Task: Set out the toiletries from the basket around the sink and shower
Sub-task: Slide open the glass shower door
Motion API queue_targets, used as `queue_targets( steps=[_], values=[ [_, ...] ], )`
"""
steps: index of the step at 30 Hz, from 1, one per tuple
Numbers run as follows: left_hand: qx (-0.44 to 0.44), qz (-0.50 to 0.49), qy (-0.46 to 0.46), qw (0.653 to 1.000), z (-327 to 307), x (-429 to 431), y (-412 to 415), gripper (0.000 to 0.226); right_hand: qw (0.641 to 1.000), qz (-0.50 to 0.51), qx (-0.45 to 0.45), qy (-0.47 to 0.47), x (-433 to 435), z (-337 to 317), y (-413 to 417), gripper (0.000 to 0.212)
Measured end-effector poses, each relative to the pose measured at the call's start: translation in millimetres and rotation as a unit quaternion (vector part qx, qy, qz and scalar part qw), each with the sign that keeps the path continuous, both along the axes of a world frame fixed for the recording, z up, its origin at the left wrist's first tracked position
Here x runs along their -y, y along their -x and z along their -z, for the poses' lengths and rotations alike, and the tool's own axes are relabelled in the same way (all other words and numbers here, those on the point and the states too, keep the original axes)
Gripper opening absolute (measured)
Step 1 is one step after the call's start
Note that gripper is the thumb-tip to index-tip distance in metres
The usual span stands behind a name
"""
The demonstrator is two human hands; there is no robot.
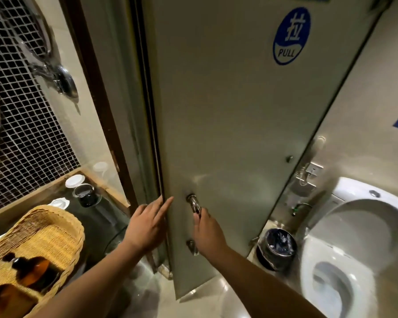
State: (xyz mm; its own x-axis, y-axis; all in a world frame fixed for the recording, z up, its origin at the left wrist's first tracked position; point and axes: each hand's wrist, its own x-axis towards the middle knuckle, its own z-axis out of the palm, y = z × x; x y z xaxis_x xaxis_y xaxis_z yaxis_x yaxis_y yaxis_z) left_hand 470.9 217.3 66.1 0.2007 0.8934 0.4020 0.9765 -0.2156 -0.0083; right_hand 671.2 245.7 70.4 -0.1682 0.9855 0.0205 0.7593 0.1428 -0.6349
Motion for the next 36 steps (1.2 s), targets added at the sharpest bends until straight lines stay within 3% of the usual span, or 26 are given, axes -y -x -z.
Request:
queue_targets(
  steps=[2,6,11,15,23,28,36],
  values=[
    [-0.009,0.051,-0.006,0.999,-4,6,-9,0.105,0.999,0.032,-0.001,-0.02,23,6,-11,0.038],
    [-0.038,0.15,-0.01,0.988,-8,21,-30,0.101,0.995,0.077,0.023,-0.063,69,24,-26,0.069],
    [-0.057,0.307,-0.045,0.949,-13,34,-44,0.077,0.965,-0.025,0.2,-0.166,122,41,-37,0.078],
    [-0.05,0.387,-0.017,0.921,-19,45,-65,0.072,0.967,-0.072,0.199,-0.143,160,57,-43,0.087],
    [0.034,0.512,0.009,0.858,-43,55,-122,0.084,0.953,0.079,0.234,-0.174,209,65,-68,0.094],
    [0.004,0.547,0.03,0.837,-41,52,-171,0.097,0.947,0.169,0.237,-0.134,224,72,-97,0.11],
    [-0.057,0.585,0.024,0.809,-31,47,-238,0.091,0.935,0.253,0.211,-0.129,251,58,-143,0.097]
  ],
)
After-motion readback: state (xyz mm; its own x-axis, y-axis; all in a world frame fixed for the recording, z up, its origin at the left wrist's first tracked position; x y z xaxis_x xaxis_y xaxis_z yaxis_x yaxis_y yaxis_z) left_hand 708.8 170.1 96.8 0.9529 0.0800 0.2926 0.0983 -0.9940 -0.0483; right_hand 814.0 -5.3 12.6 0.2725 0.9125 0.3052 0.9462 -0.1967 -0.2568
